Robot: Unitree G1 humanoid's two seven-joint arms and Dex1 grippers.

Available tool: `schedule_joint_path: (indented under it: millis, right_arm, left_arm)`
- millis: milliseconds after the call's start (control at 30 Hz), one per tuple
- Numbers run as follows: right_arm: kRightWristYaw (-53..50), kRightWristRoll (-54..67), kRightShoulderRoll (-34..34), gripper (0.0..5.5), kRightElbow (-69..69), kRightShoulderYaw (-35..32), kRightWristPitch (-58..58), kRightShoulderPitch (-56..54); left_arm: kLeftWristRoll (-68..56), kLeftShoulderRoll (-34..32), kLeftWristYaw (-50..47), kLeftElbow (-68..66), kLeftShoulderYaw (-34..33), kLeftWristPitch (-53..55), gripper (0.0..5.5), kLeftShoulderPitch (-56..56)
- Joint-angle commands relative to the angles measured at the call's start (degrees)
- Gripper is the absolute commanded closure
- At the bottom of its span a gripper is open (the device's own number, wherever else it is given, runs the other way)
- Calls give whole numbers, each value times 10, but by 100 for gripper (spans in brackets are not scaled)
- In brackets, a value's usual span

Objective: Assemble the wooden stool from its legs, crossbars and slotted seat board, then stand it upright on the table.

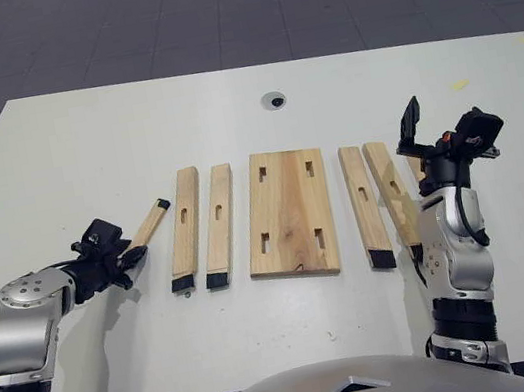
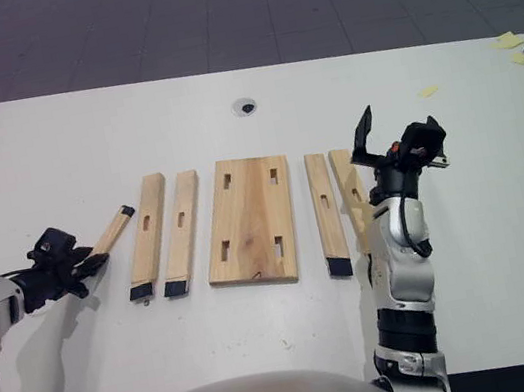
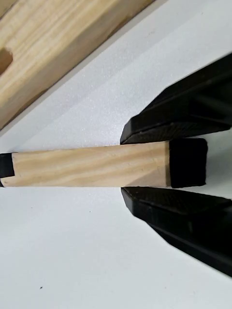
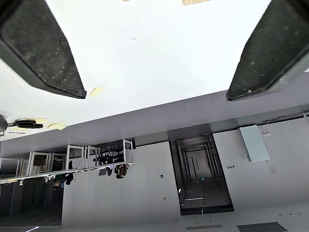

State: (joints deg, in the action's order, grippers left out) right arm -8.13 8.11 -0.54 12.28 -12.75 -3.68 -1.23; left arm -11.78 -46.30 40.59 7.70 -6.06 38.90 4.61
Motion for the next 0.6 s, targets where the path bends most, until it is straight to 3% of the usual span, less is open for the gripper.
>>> schedule_joint_path:
  millis: [33, 200, 300, 467, 600]
  right_arm:
    - [-5, -3, 2, 10, -4, -3, -5, -8]
    - [23, 21, 28, 10, 2, -6, -30, -49]
    - [73, 124, 39, 10, 26, -12, -99, -115]
    - [106, 445, 18, 10, 108, -26, -253, -181]
    - [99, 573, 26, 10, 135, -11, -309, -200]
  left_arm:
    - [15, 6, -17, -22, 8, 4, 420, -9]
    - [-10, 65, -101, -18, -60, -51, 420, -150]
    - [-57, 118, -130, 18, -84, -92, 420, -267]
    - [-89, 185, -80, 57, 6, -139, 420, -334]
    - [-79, 229, -38, 76, 103, -180, 420, -330]
